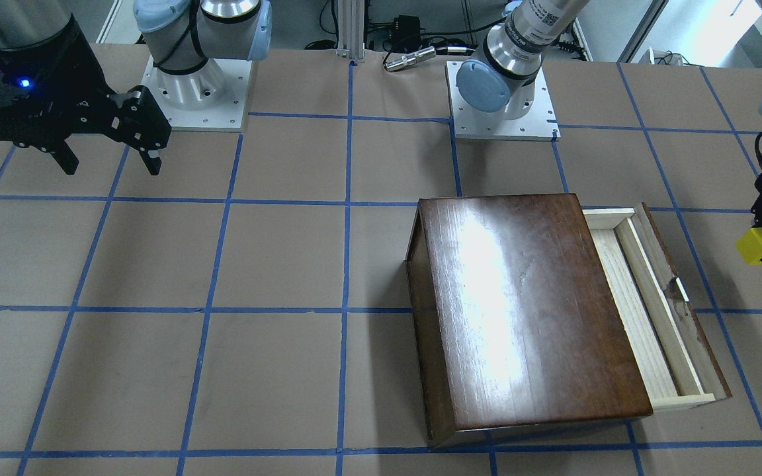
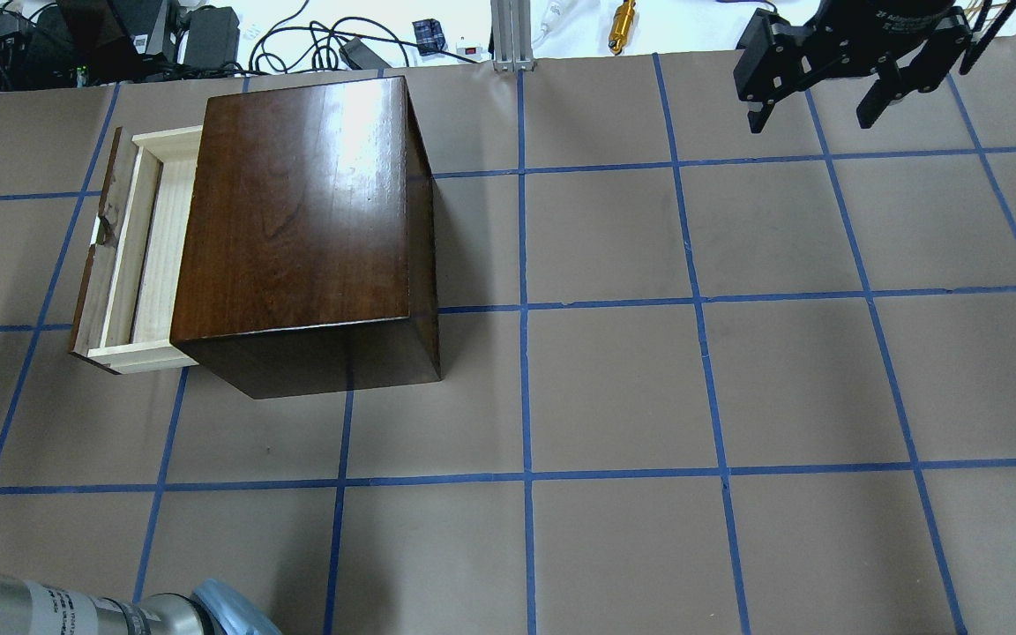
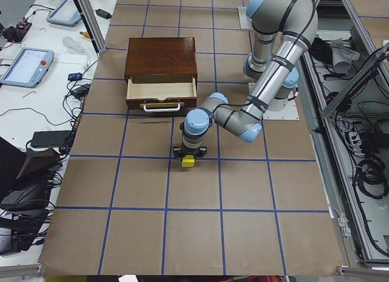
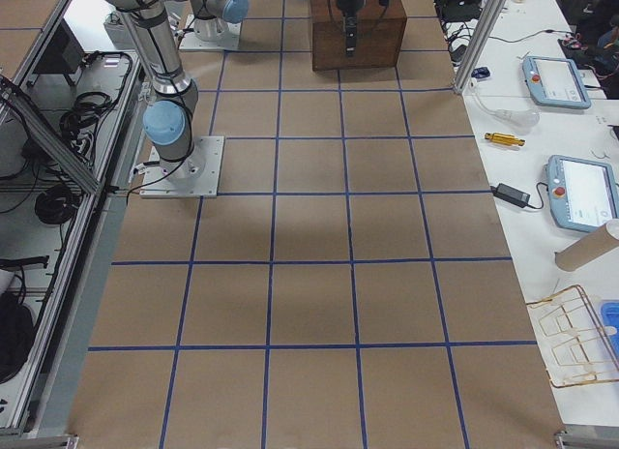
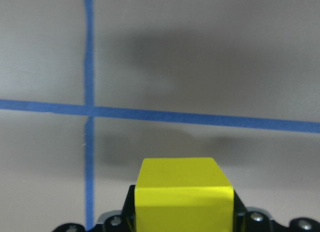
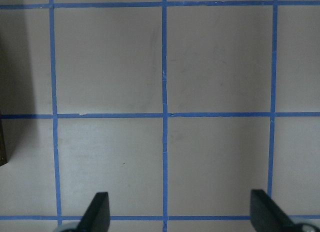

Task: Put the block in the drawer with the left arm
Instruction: 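Lift the yellow cube and carry it over the open drawer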

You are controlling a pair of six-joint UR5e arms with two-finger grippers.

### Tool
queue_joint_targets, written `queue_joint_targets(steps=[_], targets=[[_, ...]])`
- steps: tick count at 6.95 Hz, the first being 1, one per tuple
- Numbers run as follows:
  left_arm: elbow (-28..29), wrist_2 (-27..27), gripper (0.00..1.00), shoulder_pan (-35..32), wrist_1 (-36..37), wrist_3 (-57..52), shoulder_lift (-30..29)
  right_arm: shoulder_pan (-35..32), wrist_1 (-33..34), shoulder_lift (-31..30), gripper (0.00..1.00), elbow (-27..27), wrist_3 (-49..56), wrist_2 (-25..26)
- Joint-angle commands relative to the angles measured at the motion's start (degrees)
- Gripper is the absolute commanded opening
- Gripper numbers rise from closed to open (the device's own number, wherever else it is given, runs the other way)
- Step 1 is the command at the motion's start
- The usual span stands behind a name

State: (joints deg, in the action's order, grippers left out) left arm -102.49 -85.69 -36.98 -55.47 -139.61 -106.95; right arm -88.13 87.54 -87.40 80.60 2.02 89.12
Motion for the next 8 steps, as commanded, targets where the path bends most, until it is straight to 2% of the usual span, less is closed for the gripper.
queue_joint_targets(steps=[1,2,6,8], targets=[[7.0,-0.2,0.0,-5.8,-12.2,4.5,4.0,0.0,0.0,0.0,1.0,0.0,0.0,0.0],[9.3,0.0,0.0,-9.0,-17.9,9.9,5.4,0.0,0.0,0.0,1.0,0.0,0.0,0.0],[10.0,-0.5,0.0,-24.9,-21.7,29.0,7.8,0.1,0.0,0.0,1.0,0.0,-0.1,0.0],[9.9,0.3,0.0,-28.3,-21.3,35.2,6.3,0.0,0.0,0.0,1.0,0.0,-0.1,0.0]])
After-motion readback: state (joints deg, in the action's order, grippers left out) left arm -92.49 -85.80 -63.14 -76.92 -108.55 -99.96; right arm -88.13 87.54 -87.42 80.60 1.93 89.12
